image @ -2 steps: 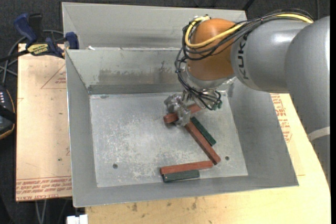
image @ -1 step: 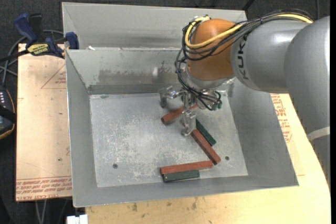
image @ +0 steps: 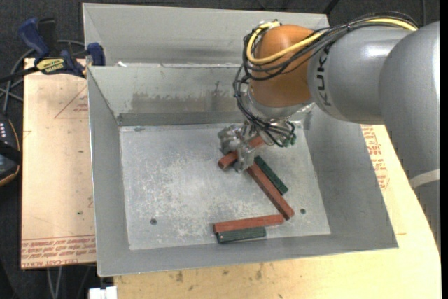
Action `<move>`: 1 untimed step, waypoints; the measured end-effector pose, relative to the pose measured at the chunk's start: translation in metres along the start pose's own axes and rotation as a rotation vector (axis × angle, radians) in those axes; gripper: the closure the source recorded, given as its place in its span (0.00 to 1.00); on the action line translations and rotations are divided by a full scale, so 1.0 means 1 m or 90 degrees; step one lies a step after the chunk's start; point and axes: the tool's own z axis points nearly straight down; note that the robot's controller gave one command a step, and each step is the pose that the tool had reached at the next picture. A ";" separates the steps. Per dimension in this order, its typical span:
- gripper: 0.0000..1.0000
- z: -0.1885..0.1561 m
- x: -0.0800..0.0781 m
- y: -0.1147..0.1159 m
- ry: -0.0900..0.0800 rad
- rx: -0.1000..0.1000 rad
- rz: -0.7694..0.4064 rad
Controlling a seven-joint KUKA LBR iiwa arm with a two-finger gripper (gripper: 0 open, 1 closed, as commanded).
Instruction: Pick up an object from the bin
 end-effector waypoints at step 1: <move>1.00 -0.119 0.031 0.052 -0.003 0.001 -0.137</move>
Offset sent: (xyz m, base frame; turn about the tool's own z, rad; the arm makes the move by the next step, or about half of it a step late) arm -0.0534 0.0297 0.1147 -0.2175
